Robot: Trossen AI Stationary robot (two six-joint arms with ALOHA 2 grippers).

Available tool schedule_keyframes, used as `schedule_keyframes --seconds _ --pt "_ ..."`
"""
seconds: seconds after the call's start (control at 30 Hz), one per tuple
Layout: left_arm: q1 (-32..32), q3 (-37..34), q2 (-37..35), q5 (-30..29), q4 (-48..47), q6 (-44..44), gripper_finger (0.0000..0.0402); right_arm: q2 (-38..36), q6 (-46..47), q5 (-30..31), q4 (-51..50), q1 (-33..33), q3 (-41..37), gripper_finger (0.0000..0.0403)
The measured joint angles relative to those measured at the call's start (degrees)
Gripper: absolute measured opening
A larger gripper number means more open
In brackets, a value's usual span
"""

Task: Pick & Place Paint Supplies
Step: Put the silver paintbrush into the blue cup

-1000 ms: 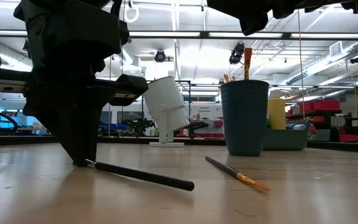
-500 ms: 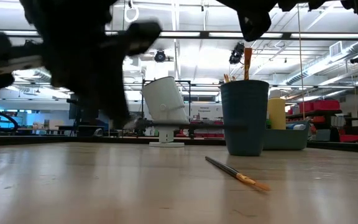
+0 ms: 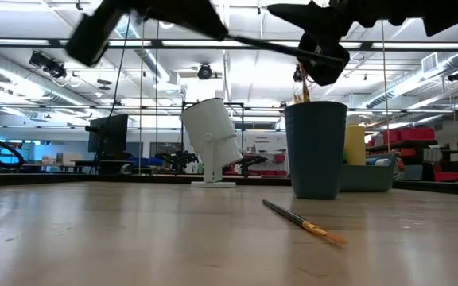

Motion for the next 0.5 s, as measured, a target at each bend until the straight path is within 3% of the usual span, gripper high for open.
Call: schedule_keyframes --seconds 0.13,0.5 --pt "1.0 0.0 0.0 -3.4 5.9 10.0 0.0007 0.0 0.1 -1.0 -0.3 -1.3 0.0 0.0169" --pt "1.5 0.0 -0.1 -7.1 11.9 21.7 0.0008 0.0 -1.4 -0.9 -0.2 -4.7 0.0 0.0169"
